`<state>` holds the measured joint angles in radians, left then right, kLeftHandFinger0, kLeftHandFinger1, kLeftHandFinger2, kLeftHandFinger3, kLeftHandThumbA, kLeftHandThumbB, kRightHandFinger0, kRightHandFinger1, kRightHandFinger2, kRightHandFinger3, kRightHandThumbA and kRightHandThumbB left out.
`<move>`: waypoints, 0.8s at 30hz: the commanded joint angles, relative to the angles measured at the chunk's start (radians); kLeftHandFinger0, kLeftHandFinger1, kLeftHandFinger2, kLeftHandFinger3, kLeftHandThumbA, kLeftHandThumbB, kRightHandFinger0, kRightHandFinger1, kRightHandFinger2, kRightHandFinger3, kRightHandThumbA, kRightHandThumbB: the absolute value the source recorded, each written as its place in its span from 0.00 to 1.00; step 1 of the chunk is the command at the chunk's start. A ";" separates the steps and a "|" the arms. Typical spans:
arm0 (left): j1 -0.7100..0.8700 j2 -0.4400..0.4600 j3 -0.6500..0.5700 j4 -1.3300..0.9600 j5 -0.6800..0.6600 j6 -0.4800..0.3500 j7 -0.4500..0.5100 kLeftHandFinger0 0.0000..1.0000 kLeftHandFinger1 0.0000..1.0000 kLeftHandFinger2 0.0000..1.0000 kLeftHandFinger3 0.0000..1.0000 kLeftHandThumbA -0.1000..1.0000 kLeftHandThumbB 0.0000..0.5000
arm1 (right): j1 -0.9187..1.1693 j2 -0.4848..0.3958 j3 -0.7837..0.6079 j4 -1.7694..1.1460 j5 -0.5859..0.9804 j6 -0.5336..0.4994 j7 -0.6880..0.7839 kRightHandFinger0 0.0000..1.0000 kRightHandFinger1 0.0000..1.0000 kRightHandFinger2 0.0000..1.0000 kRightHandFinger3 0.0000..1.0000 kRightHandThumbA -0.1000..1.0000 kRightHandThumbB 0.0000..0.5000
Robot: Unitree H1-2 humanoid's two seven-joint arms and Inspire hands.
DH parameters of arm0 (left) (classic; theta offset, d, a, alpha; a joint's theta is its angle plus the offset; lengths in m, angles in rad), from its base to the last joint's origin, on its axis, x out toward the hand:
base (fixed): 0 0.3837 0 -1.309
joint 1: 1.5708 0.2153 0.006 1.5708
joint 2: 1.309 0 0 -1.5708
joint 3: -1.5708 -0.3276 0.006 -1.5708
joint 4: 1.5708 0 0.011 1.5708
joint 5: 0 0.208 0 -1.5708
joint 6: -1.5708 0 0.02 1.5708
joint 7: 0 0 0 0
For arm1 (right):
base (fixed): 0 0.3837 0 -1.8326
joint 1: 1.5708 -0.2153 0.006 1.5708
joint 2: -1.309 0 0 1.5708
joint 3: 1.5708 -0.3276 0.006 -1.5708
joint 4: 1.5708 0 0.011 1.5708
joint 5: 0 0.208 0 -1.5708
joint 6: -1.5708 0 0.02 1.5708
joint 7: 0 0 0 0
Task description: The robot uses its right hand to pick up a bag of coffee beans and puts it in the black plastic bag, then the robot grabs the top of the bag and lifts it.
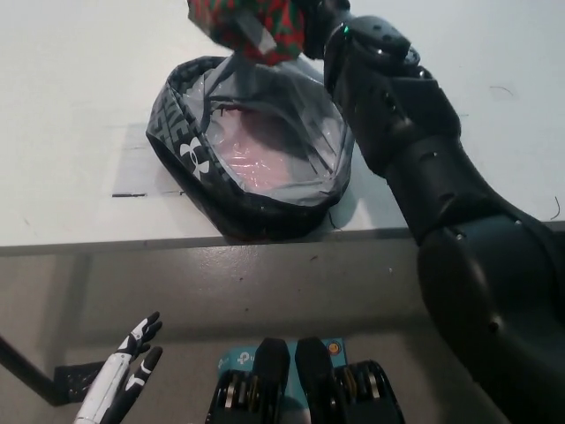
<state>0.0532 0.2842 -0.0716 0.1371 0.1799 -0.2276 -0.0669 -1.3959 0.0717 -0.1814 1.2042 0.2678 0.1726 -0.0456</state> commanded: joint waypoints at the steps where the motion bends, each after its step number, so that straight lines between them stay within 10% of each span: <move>1: -0.009 0.021 0.005 -0.040 0.011 -0.012 -0.010 1.00 1.00 1.00 1.00 1.00 0.56 | -0.076 -0.048 0.081 0.008 -0.101 -0.176 0.042 0.00 0.38 0.84 0.84 0.00 0.25; 12: -0.013 0.022 0.005 -0.046 0.007 -0.009 -0.024 1.00 1.00 1.00 1.00 1.00 0.53 | -0.104 -0.084 0.255 0.057 -0.224 -0.194 0.043 0.05 0.52 0.94 0.90 0.00 0.22; 24: -0.018 0.023 0.005 -0.050 0.018 -0.007 -0.027 1.00 1.00 1.00 1.00 1.00 0.53 | -0.111 -0.092 0.360 0.053 -0.323 -0.194 0.054 0.00 0.44 0.79 0.80 0.00 0.30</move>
<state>0.0476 0.2846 -0.0718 0.1150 0.1886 -0.2260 -0.0858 -1.3925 -0.0005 0.1418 1.2866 0.0159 0.0538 -0.0035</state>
